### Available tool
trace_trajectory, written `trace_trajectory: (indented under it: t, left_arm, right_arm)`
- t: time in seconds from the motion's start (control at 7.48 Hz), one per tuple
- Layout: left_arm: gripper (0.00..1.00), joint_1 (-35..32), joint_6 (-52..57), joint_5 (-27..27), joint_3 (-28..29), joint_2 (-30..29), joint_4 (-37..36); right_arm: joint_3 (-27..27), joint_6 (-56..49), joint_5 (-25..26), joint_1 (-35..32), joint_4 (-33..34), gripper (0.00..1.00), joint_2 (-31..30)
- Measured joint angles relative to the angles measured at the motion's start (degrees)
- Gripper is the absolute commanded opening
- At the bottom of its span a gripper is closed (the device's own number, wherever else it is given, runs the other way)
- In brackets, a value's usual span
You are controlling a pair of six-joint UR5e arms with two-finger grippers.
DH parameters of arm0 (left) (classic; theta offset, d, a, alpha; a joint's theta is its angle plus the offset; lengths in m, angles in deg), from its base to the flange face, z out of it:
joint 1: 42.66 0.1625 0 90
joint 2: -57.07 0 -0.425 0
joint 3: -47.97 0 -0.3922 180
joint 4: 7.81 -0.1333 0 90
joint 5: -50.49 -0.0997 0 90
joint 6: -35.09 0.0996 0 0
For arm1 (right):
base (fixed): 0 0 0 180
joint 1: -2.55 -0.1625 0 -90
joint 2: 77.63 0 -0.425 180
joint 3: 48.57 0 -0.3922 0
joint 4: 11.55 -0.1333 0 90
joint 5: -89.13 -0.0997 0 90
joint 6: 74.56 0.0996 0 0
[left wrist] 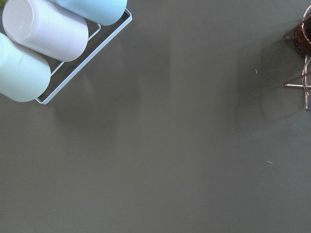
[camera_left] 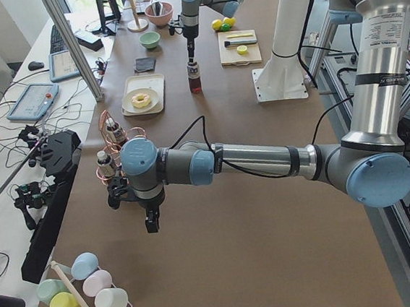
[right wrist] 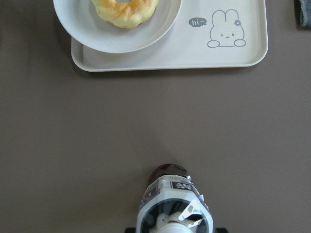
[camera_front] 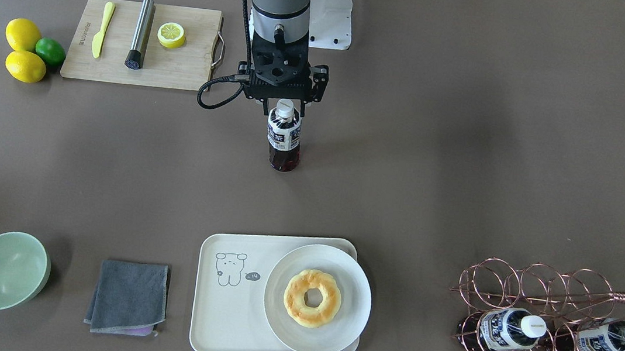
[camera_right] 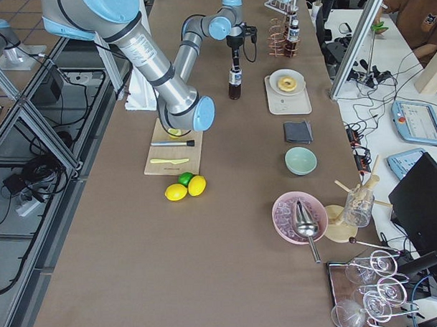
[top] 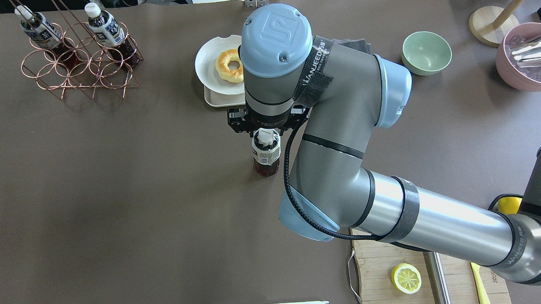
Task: Place tea on tray
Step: 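Lower the right gripper and close it on the tea bottle's cap, then lift the bottle and carry it onto the cream tray beside the plate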
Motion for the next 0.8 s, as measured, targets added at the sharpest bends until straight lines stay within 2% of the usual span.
trace_trajectory:
  t: [0.13,0.27,0.4,0.53,0.8]
  left_arm:
    - [0.97,0.0,-0.1,0.0,0.0,-0.08,-0.04]
    - [0.97,0.0,-0.15,0.0,0.0,-0.21,-0.09]
    - [0.97,0.0,-0.16,0.0,0.03,-0.28,-0.11]
    - [0.97,0.0,-0.13,0.0,0.23,-0.34,-0.01]
    - [0.97,0.0,-0.03,0.0,0.55,-0.39,0.17]
  right_arm:
    - [-0.02,0.0,0.0,0.11,0.03,0.45,-0.08]
    - [-0.03,0.0,0.02,0.16,0.02,0.34,-0.12]
    - [-0.04,0.0,0.03,0.18,0.0,0.09,-0.14]
    - [-0.09,0.0,0.03,0.2,0.0,0.0,-0.15]
    - [-0.32,-0.04,-0.15,-0.18,0.15,0.0,-0.15]
